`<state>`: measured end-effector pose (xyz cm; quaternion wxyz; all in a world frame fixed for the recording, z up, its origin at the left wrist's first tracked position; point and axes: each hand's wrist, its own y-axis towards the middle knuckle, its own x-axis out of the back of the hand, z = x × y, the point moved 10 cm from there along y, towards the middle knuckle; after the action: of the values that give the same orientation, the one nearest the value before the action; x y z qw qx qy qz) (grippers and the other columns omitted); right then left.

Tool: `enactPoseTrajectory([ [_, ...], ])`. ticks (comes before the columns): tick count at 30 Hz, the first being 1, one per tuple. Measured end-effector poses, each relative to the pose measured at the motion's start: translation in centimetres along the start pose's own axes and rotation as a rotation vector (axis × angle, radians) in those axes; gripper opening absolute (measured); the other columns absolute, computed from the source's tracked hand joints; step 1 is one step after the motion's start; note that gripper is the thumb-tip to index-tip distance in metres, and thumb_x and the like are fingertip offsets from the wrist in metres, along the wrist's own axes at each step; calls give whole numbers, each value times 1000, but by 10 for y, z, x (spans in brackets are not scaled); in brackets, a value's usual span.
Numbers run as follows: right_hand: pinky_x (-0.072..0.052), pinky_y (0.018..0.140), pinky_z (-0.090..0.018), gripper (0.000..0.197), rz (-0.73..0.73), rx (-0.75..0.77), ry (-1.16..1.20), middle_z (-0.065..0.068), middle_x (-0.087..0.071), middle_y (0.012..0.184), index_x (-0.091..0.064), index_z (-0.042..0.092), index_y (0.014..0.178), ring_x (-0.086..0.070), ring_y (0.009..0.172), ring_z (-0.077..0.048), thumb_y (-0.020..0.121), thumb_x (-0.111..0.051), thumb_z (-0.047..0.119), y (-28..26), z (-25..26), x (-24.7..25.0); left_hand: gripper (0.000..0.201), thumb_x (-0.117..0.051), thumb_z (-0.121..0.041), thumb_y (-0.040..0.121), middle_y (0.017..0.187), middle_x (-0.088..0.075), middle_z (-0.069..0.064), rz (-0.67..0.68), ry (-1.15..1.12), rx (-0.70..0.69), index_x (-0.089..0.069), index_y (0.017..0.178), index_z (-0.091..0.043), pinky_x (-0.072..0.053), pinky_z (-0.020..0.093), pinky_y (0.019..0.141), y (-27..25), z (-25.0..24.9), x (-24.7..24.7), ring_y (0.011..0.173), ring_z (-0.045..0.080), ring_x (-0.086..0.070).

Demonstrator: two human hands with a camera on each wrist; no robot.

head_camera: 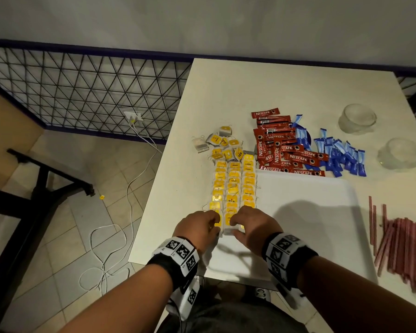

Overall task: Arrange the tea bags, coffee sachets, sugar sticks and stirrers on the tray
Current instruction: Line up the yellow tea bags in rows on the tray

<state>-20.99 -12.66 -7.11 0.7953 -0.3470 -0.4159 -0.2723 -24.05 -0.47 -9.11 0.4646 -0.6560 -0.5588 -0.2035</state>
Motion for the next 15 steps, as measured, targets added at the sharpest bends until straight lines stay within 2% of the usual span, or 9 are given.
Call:
enactPoseTrajectory([
  [2,-41,92,-26,27,-9,-2,22,7,-54,117,-61,28,116,-50,112,-14,93,-54,38,0,0,0,20,-63,-40,85,94,-66,-7,-18,-67,14,-64,101,-28,-49,29,80,-2,0,4,90,17,-62],
  [4,-44,90,-28,23,-64,-6,109,8,-56,109,-65,28,109,-54,106,-14,90,-58,39,-1,0,10,29,-62,-53,83,85,-66,-8,-88,-295,70,-66,92,-26,-49,27,73,-7,1,19,78,11,-62],
  [5,-45,88,-29,20,-105,-6,178,9,-56,103,-66,28,104,-56,100,-13,89,-59,38,-2,0,17,38,-57,-60,84,79,-66,-5,-98,-530,128,-64,92,-24,-47,28,68,-10,1,25,69,12,-60],
  [7,-48,84,-30,12,-190,-5,337,11,-59,96,-68,27,96,-58,91,-11,89,-61,34,-5,1,38,58,-37,-66,91,67,-61,7,-6,-1169,268,-56,98,-13,-41,28,54,-16,-6,21,52,19,-52],
  [8,-48,83,-28,9,-216,-7,418,11,-61,95,-69,27,94,-59,89,-10,90,-61,31,-6,3,48,62,-28,-66,93,63,-57,12,40,-1417,302,-52,101,-9,-39,24,48,-19,-14,21,46,20,-47],
  [9,-47,83,-26,9,-223,-15,492,12,-64,95,-70,27,93,-60,90,-9,91,-61,28,-8,4,55,66,-22,-67,93,61,-55,15,64,-1549,313,-49,105,-8,-38,20,44,-19,-20,24,43,19,-43],
  [11,-45,78,-19,11,-218,-1,572,15,-65,96,-70,27,96,-60,84,-5,93,-60,26,-11,12,71,77,-21,-74,85,66,-55,18,82,-1561,284,-48,112,-8,-39,19,43,-17,-29,30,40,18,-41],
  [13,-40,65,-13,8,-216,48,617,18,-62,87,-69,28,95,-54,69,2,90,-64,24,-12,20,83,85,-23,-79,73,73,-57,19,81,-1485,239,-50,113,-10,-39,20,43,-12,-38,32,40,19,-43],
  [15,-37,61,-13,12,-205,81,646,13,-61,85,-69,28,94,-48,63,1,83,-72,27,-12,22,91,86,-25,-79,68,78,-61,17,71,-1451,220,-50,112,-10,-37,20,44,-12,-50,34,41,19,-43],
])
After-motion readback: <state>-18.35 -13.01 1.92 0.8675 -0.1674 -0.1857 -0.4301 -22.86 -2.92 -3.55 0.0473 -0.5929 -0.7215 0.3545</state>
